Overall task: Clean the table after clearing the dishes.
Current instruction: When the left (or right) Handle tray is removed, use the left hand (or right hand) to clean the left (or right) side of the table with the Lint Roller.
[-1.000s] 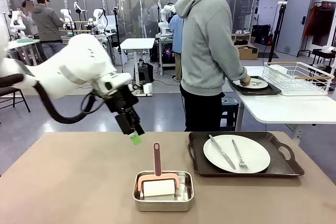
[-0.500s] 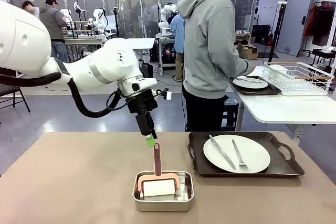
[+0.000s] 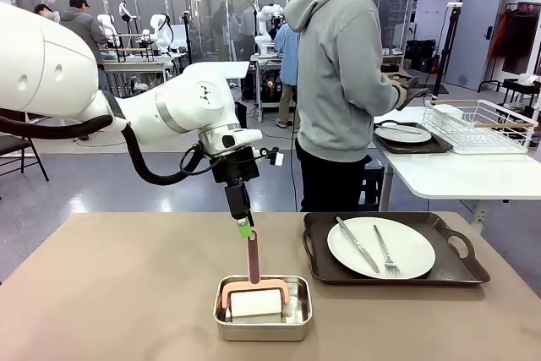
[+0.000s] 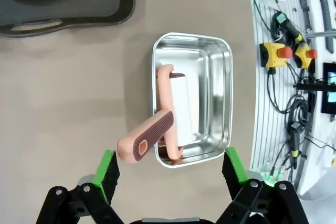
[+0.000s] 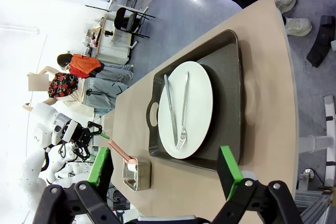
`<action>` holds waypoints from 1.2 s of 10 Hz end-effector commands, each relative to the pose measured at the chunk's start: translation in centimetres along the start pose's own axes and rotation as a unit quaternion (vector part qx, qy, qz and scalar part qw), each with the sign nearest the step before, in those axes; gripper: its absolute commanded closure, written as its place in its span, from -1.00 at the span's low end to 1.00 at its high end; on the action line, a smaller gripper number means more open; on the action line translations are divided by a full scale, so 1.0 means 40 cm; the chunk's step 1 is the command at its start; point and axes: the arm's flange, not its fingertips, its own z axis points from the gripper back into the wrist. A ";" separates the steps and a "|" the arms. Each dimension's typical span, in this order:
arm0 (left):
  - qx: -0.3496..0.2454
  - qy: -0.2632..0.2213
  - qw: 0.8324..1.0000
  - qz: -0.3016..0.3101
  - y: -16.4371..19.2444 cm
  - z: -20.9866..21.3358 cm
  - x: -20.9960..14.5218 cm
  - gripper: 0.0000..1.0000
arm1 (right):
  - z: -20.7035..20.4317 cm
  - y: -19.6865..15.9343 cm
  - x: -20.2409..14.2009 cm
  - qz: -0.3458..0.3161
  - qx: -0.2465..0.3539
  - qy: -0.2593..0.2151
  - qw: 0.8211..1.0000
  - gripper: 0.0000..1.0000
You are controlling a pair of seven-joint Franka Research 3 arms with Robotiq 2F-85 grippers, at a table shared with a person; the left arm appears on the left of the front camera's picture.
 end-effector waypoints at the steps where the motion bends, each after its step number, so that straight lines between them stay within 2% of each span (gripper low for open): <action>1: -0.011 0.019 1.000 0.015 0.020 0.008 0.009 -1.00 | 0.002 0.006 -0.004 0.001 0.003 0.000 1.000 -1.00; 4: -0.047 0.027 0.999 0.004 0.046 -0.029 0.019 -1.00 | 0.002 0.006 -0.004 0.001 0.003 0.000 1.000 -1.00; 12: -0.095 0.057 0.994 0.003 0.068 -0.123 0.036 -1.00 | 0.002 0.006 -0.004 0.001 0.003 0.000 1.000 -1.00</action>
